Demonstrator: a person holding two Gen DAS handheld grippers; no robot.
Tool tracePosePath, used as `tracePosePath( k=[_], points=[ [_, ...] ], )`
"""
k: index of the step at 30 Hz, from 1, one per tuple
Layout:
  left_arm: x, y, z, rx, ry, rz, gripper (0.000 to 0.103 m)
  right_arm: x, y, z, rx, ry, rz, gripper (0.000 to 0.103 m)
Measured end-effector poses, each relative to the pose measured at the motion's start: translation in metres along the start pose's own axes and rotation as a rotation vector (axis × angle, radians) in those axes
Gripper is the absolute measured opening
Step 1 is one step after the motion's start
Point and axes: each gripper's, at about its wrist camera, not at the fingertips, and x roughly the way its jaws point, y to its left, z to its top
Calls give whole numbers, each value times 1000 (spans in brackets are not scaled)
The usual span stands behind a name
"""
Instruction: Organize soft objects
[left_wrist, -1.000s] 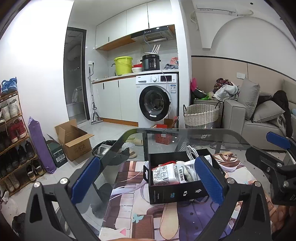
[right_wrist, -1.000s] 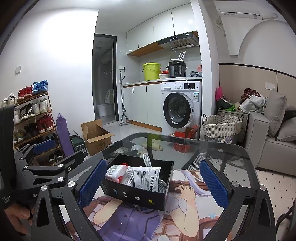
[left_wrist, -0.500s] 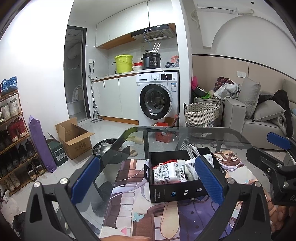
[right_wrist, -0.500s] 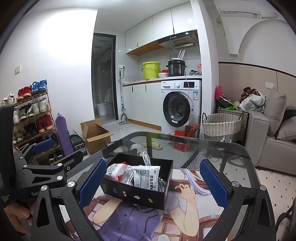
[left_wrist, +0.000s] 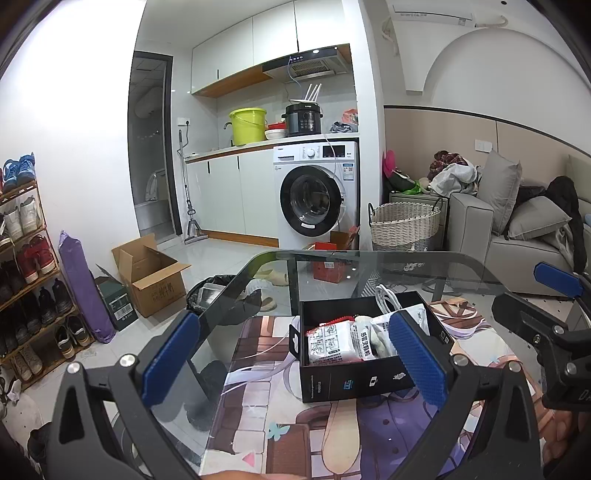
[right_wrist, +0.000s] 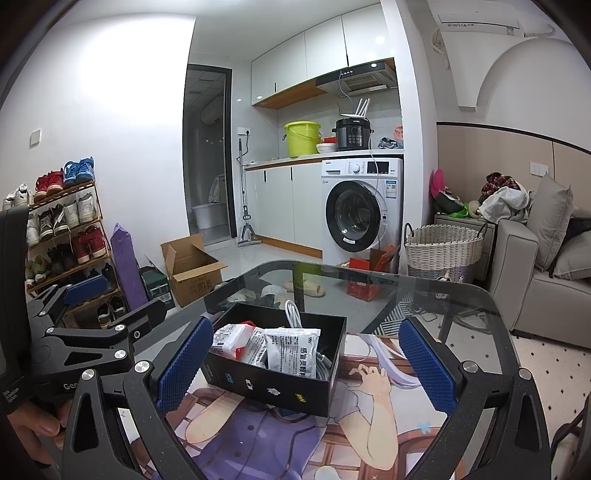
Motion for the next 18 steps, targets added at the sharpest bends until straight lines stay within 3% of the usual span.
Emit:
tracePosePath(
  k=[18],
  points=[
    [0,-1,0,0,1,1,103,1,-1,1,0,-1,-1,102]
  ],
)
